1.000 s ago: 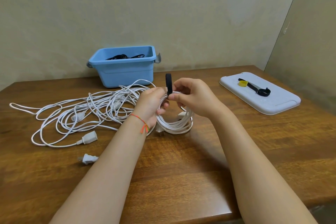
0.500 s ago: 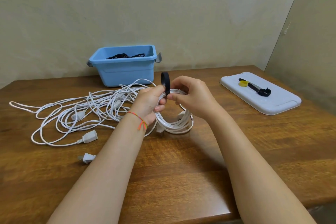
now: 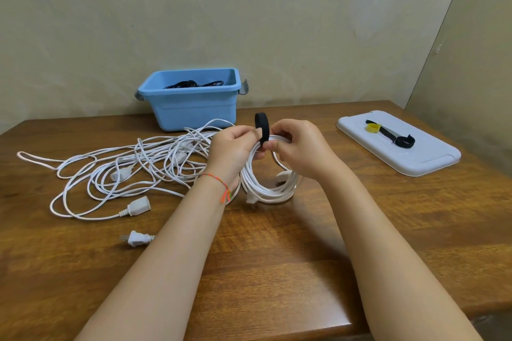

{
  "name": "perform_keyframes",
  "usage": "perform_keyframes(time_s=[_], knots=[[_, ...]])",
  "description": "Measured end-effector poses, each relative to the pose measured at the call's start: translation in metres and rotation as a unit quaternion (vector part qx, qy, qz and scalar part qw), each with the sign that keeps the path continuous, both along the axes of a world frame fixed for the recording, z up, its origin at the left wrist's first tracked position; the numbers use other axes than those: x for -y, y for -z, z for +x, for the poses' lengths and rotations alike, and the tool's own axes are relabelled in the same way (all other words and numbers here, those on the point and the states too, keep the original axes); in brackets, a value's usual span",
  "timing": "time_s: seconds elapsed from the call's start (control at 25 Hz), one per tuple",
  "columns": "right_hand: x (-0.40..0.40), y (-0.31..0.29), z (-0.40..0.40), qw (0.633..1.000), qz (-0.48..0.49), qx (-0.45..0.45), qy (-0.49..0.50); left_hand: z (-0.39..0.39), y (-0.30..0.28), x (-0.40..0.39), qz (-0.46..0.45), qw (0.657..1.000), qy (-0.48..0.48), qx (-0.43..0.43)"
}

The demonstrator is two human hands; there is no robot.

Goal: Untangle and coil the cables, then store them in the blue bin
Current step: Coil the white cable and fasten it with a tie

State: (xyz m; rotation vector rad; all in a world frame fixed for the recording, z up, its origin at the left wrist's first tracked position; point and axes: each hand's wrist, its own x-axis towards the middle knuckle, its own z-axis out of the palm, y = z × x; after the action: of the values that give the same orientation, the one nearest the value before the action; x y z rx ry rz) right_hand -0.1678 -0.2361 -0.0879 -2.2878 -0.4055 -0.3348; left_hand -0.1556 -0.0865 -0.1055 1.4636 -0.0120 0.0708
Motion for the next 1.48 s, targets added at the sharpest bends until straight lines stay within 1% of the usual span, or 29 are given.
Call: perform_keyframes(time_s=[0.12,0.28,0.44,0.52,0.6,0.72,0.88,1.12,1.24,1.48], knots=[[0.001,-0.001,0.000,0.999,0.006,-0.028,0.013,-0.001,-0.001,-0.001,0.073,0.996,-0.016,0.053],[0.005,-0.003,-0.001,0.997,0.021,-0.058,0.045,-0.004,-0.006,-0.004,0.126,0.989,0.005,0.083],[0.009,-0.004,-0.002,0.988,0.120,-0.074,0.057,-0.008,-0.007,-0.006,0.094,0.990,0.056,0.088],[0.010,-0.005,-0.002,0.983,0.160,-0.072,0.044,-0.009,-0.006,-0.004,0.079,0.991,0.046,0.093],[0.010,-0.006,-0.002,0.977,0.194,-0.090,0.011,-0.009,-0.006,-0.002,0.068,0.993,0.025,0.093],[0.013,-0.006,-0.002,0.962,0.242,-0.124,-0.013,-0.009,-0.004,-0.001,0.081,0.991,0.029,0.103],[0.017,-0.001,0.001,0.955,0.268,-0.123,-0.038,-0.011,-0.005,-0.002,0.097,0.988,0.048,0.106],[0.021,0.004,0.008,0.935,0.311,-0.157,-0.071,-0.013,-0.010,-0.005,0.115,0.987,0.051,0.096],[0.020,0.006,0.009,0.936,0.304,-0.158,-0.083,-0.012,-0.010,-0.006,0.123,0.987,0.039,0.097],[0.016,0.007,0.010,0.937,0.308,-0.140,-0.083,-0.013,-0.009,-0.003,0.129,0.983,0.020,0.132]])
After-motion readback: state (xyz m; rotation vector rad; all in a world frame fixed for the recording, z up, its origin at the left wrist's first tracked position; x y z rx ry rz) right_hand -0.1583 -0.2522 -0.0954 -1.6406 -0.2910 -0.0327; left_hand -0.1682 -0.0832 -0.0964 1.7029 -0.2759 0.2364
